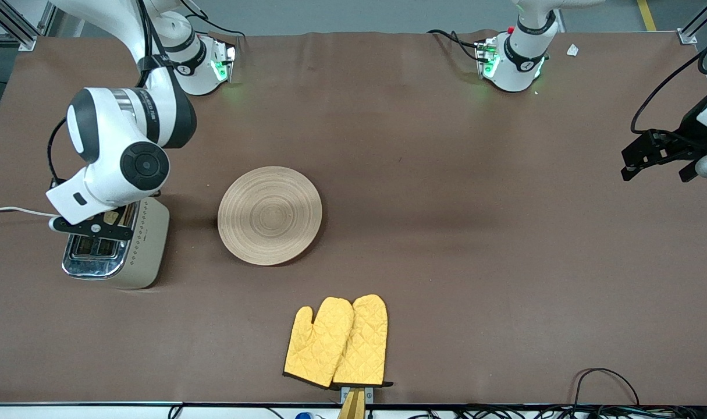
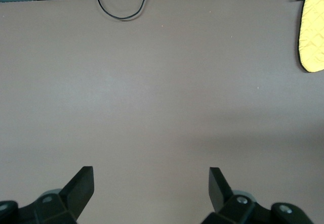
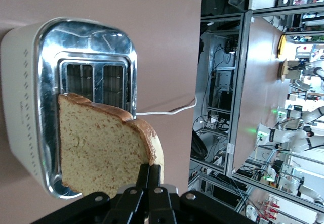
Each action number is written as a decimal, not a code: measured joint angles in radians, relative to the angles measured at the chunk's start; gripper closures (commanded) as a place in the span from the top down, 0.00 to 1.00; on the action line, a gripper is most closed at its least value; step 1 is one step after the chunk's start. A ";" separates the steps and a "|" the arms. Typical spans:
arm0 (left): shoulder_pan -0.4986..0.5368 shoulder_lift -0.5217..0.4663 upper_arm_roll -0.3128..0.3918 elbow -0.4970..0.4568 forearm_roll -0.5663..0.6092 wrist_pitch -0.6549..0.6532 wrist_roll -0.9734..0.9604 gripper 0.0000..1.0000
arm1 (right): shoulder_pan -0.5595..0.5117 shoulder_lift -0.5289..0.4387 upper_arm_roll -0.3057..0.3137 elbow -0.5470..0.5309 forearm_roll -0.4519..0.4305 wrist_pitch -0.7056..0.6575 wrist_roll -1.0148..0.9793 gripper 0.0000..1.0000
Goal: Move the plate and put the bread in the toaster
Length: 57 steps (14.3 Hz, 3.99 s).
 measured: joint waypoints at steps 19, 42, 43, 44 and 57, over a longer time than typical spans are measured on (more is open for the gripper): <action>0.001 0.000 0.000 0.000 0.000 -0.004 0.000 1.00 | -0.057 0.092 0.002 0.076 -0.040 0.024 -0.018 0.00; 0.001 0.000 0.001 0.000 0.000 -0.019 0.000 1.00 | -0.039 0.139 0.013 0.205 0.093 -0.038 -0.030 1.00; 0.001 0.000 0.001 0.000 0.000 -0.019 0.000 1.00 | -0.049 0.121 0.006 0.266 0.192 -0.058 -0.063 1.00; 0.002 0.000 0.001 0.000 0.000 -0.019 0.000 1.00 | -0.073 0.091 -0.001 0.313 0.301 -0.071 -0.093 1.00; 0.002 0.000 0.002 0.000 0.000 -0.020 0.000 1.00 | -0.375 -0.279 0.020 0.124 0.788 0.044 -0.296 1.00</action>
